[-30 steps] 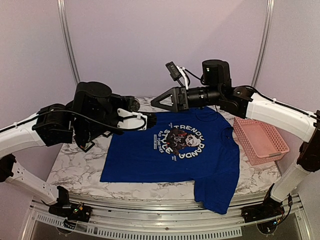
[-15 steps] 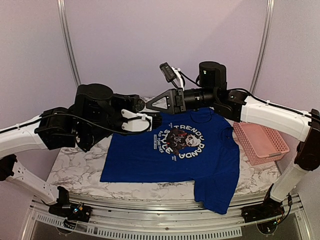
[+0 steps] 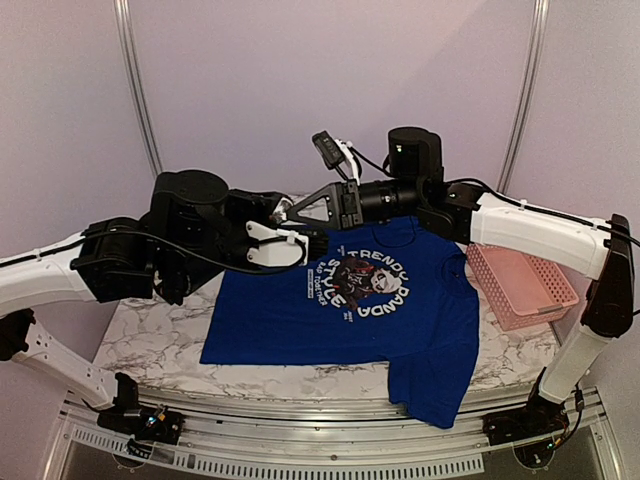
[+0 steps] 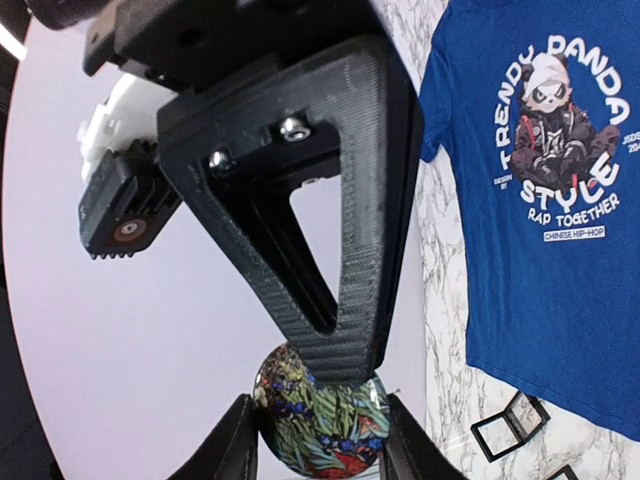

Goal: Pin the brooch onto the clothing

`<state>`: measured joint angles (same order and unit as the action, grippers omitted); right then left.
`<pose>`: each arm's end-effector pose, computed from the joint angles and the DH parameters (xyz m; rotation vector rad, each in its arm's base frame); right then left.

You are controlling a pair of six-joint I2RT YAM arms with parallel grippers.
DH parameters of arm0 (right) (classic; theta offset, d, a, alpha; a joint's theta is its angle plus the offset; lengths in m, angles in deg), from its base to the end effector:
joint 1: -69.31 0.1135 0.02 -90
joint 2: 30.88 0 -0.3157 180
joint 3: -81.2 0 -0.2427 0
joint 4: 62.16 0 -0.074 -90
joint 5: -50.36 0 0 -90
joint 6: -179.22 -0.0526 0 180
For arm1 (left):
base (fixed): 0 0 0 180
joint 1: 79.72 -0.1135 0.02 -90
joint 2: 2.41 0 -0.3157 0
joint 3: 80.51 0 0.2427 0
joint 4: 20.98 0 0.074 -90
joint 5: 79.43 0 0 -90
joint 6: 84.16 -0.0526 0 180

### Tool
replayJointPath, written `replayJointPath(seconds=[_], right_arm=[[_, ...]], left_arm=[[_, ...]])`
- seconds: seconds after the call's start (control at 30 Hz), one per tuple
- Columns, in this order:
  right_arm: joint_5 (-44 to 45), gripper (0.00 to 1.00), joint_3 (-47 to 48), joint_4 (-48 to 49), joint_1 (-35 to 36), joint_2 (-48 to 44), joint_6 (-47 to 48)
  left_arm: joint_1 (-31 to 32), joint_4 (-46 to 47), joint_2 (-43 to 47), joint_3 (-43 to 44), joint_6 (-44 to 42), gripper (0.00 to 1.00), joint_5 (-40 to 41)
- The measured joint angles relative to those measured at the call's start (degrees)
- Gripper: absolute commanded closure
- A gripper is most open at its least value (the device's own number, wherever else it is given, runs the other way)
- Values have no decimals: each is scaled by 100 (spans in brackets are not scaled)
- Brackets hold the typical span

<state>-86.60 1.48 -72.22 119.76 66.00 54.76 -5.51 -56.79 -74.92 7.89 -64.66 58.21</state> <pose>0.2309 0.3400 0.4286 -0.9742 1.7479 1.7194 0.1085 -0.2410 0.4438 1.5324 1.0669 0.7466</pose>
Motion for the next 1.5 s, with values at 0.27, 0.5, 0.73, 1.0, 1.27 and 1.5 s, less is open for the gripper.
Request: replayJointPath(seconds=[0.27,0.5,0.73,1.0,1.27,1.5], right_arm=[[22,100,0,-22,0,-2,2],[114,100,-9,-74,50,-57,258],[481,100,-11,-463,-46,-181,588],[2601,100,-1547,-376,-192,-1110,3198],[3064,100,-4247,2240,-173,-2350,8321],[3453,100,-4481,3825,-9,-2074,11497]], left_arm=[[4,-4,0,-31,-76,46,7],[9,24,0,-170,-76,3,4],[9,-122,44,-221,127,0,-50],[-98,-1775,-17,1556,2159,1,-1132],[-2197,-2664,-645,2809,5554,20,-4380],[-3156,-2538,-1550,2583,7755,35,-6640]])
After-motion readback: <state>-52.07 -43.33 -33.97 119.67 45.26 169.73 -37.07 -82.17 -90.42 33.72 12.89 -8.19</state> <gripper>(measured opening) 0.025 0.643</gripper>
